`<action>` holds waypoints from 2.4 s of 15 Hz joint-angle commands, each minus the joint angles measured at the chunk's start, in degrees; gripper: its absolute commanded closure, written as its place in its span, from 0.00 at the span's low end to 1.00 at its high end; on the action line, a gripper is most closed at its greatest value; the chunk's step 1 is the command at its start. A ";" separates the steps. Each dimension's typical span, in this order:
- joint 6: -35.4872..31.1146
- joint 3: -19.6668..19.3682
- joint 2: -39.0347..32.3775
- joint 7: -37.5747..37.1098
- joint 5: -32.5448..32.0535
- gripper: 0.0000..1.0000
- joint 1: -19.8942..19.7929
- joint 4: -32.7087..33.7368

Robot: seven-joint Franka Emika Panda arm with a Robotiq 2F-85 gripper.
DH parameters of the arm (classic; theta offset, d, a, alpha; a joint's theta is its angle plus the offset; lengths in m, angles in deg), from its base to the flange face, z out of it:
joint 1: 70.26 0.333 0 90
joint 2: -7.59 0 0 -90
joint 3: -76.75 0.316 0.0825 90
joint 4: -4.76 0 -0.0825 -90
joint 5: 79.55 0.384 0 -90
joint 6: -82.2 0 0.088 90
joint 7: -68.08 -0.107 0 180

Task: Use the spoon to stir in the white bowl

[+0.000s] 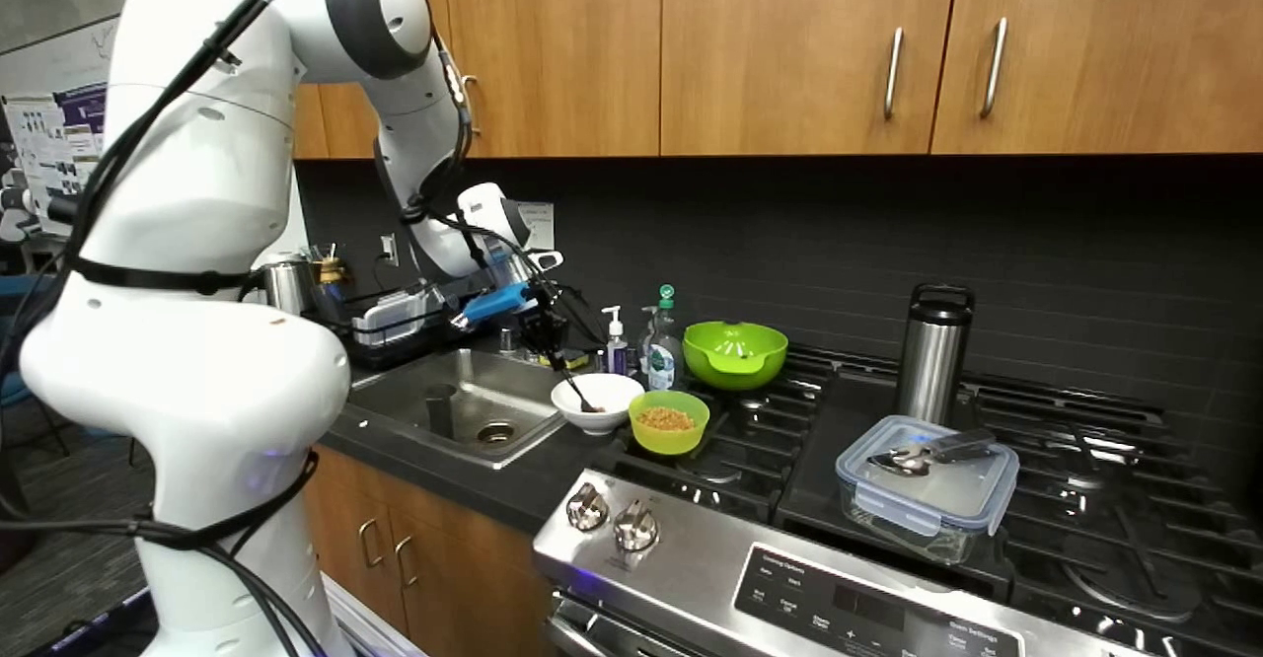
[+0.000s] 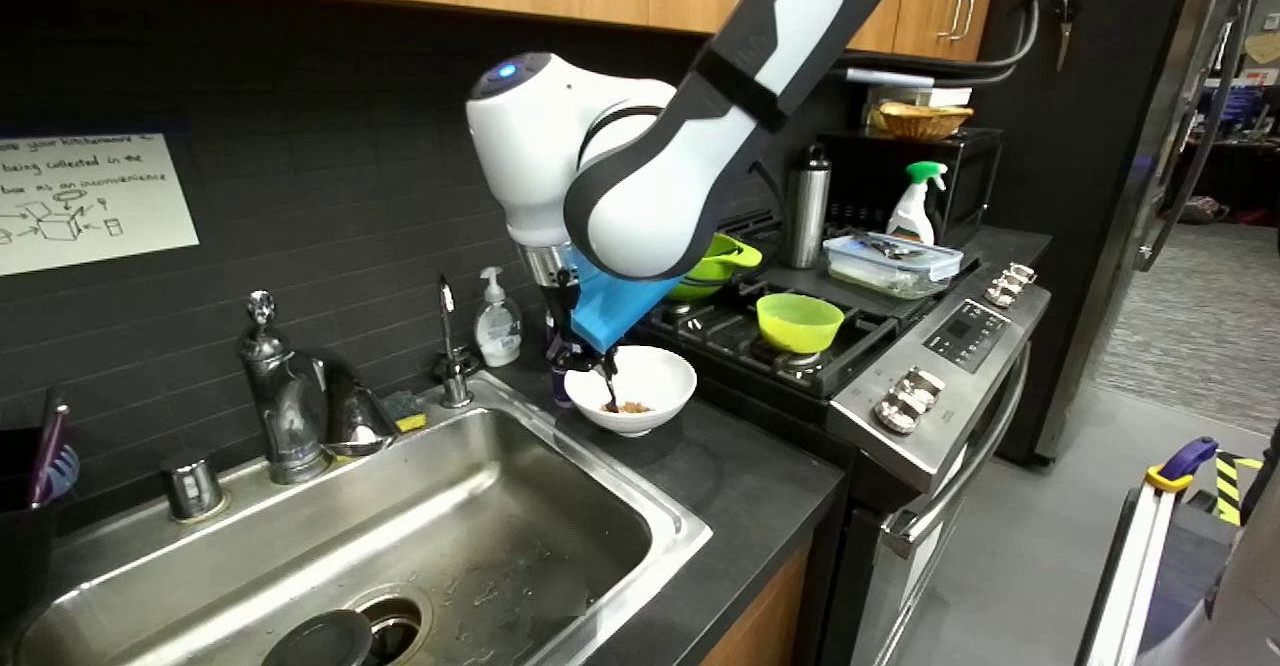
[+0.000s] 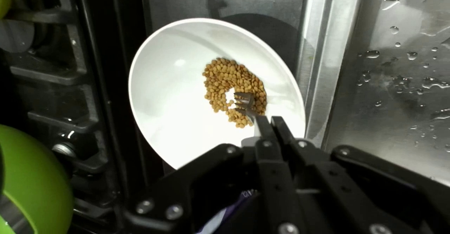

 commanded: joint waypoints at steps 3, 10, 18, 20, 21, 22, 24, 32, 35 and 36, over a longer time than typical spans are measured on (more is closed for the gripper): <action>-0.44 -0.26 0.22 1.54 1.48 0.99 0.26 0.76; -0.29 -0.53 0.69 1.51 1.39 0.70 0.08 0.10; 0.20 -0.17 2.70 2.12 2.48 0.19 -0.03 -1.24; 1.27 0.10 4.16 2.55 4.11 0.05 0.03 -2.33; 1.67 0.40 4.85 3.40 5.70 0.01 -0.12 -2.90; 2.83 0.60 5.76 4.00 7.28 0.00 -0.04 -3.56; 4.90 1.61 8.14 7.02 12.58 0.00 -0.37 -5.18; 15.92 5.50 21.00 12.31 26.69 0.00 -0.24 -11.69; 19.04 6.77 26.50 14.28 31.40 0.00 -0.31 -14.64; 20.00 7.08 28.14 14.78 32.57 0.00 -0.36 -15.69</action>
